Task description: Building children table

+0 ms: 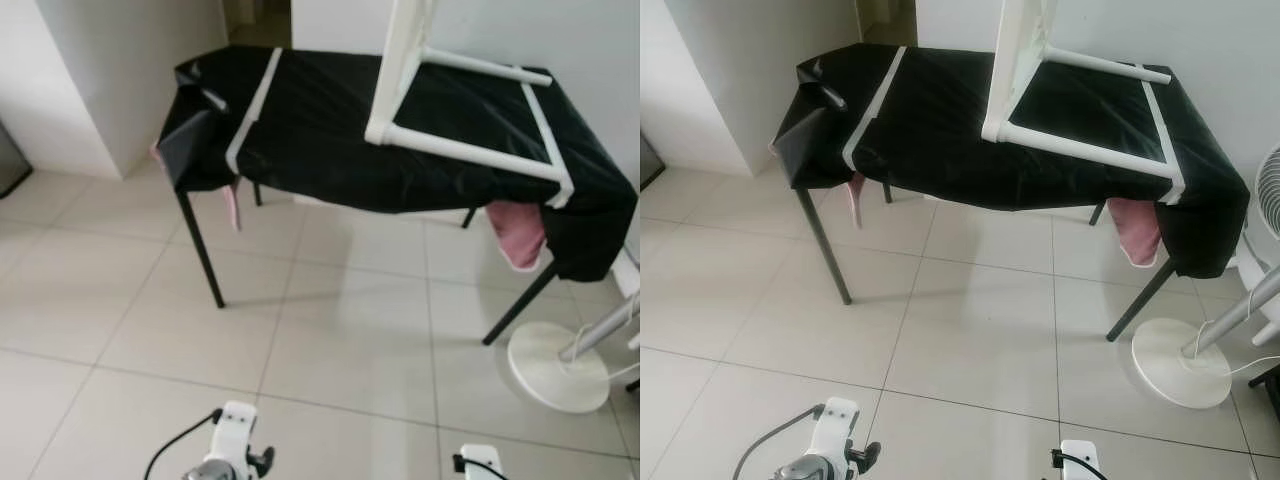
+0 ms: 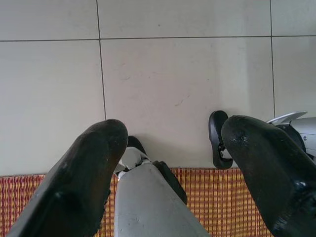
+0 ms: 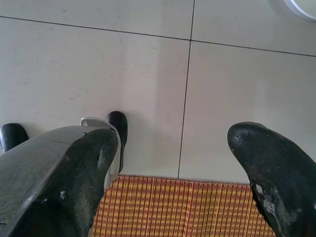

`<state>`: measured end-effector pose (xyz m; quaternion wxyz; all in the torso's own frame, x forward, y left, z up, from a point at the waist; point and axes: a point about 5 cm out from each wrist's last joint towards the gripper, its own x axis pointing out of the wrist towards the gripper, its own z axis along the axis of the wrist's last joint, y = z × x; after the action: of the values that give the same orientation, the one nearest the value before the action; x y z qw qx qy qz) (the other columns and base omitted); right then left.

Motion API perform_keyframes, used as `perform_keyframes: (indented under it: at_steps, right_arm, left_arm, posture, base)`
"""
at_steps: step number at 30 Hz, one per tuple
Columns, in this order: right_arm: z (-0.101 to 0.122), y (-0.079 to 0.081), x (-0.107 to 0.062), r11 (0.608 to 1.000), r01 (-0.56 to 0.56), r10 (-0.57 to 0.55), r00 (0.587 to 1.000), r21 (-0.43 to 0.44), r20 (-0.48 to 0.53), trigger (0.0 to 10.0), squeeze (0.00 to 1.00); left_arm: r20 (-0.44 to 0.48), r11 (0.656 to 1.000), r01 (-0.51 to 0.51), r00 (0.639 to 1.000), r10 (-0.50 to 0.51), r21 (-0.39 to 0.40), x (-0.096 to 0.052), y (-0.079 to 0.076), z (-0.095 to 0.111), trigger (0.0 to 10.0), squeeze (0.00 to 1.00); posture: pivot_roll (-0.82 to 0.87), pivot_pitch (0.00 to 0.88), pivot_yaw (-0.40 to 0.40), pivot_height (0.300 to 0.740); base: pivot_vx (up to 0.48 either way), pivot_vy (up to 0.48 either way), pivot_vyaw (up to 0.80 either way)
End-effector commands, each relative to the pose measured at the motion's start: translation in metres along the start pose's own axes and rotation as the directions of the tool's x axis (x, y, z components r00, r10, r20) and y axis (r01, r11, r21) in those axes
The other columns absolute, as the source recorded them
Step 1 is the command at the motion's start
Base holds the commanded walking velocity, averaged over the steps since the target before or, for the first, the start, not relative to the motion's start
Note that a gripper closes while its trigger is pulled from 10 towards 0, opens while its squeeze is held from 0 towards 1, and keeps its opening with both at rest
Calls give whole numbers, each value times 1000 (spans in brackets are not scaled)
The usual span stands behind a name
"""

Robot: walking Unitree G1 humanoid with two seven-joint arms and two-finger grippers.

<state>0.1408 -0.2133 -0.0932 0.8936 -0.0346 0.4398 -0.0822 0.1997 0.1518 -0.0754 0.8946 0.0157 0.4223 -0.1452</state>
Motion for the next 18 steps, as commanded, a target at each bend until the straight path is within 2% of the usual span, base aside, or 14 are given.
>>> perform_keyframes:
  at_steps: [1, 18]
  right_arm:
    - [-6, -1, -1, 1000, -2, 2, 1000, -4, -27, 10000, 0]
    - [-7, -2, -2, 1000, 2, -2, 999, 8, -32, 10000, 0]
  left_arm:
    - [-31, 997, -79, 996, 79, -4, -2, 4, -7, 10000, 0]
    - [-33, 996, -85, 996, 85, -9, -2, 5, -7, 10000, 0]
  posture:
    - [3, 0, -44, 740]
    - [-3, 0, -43, 740]
  base:
    - [0, 0, 0]
    - [0, 0, 0]
